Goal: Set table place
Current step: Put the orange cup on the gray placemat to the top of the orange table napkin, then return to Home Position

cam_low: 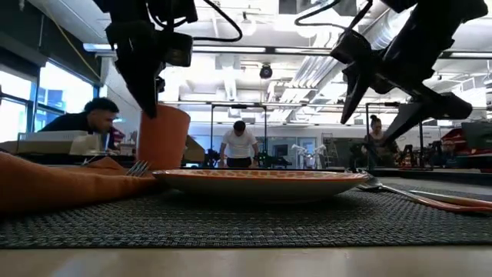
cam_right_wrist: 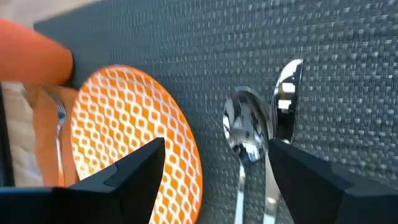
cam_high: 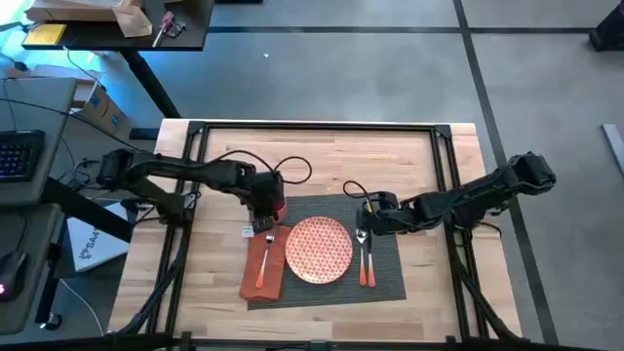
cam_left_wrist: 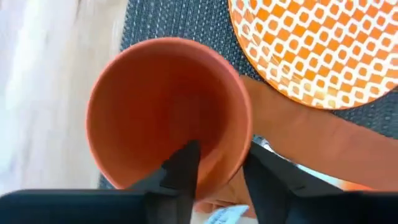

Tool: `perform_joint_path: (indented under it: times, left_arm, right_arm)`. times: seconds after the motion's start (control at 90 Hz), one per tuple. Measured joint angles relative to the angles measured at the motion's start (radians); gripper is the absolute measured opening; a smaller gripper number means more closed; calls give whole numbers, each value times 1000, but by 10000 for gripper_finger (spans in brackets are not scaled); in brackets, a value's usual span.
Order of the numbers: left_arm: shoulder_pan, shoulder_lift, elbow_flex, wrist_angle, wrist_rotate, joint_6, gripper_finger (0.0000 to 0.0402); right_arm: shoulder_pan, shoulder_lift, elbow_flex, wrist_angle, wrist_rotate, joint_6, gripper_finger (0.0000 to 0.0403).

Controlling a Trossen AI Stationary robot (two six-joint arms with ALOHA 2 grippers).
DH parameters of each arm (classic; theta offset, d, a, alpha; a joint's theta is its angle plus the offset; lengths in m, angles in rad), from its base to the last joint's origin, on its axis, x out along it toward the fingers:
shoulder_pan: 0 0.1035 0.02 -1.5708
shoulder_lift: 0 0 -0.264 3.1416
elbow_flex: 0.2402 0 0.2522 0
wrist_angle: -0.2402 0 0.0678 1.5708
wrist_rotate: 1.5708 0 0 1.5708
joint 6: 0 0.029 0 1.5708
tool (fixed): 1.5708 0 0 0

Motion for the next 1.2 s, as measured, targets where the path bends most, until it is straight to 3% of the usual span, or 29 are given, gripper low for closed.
perform_joint_path:
  times: [0.2, 0.311, 0.4, 0.622, 0.822, 1.044, 1.2]
  left_arm:
    - [0, -33, 99, -5, 16, -170, 135]
    - [0, -48, 167, 3, -17, -243, 135]
    - [0, -50, 212, -1, -48, -303, 135]
    - [0, -52, 264, 11, -114, -388, 135]
    - [6, -58, 272, 65, -88, -454, 136]
    - [20, -69, 271, 184, -30, -487, 135]
    - [38, -94, 270, 257, -27, -461, 128]
  right_arm:
    - [0, -194, 0, 37, -149, -377, 260]
    - [0, -383, -38, 71, -299, -580, 232]
    - [-6, -567, -113, 75, -409, -612, 198]
    - [-8, -1041, -364, 53, -404, -626, 98]
    - [-8, -1320, -500, 50, -394, -749, 17]
    - [-15, -1320, -570, 128, -387, -928, 3]
    - [-48, -1340, -693, 391, -408, -993, 0]
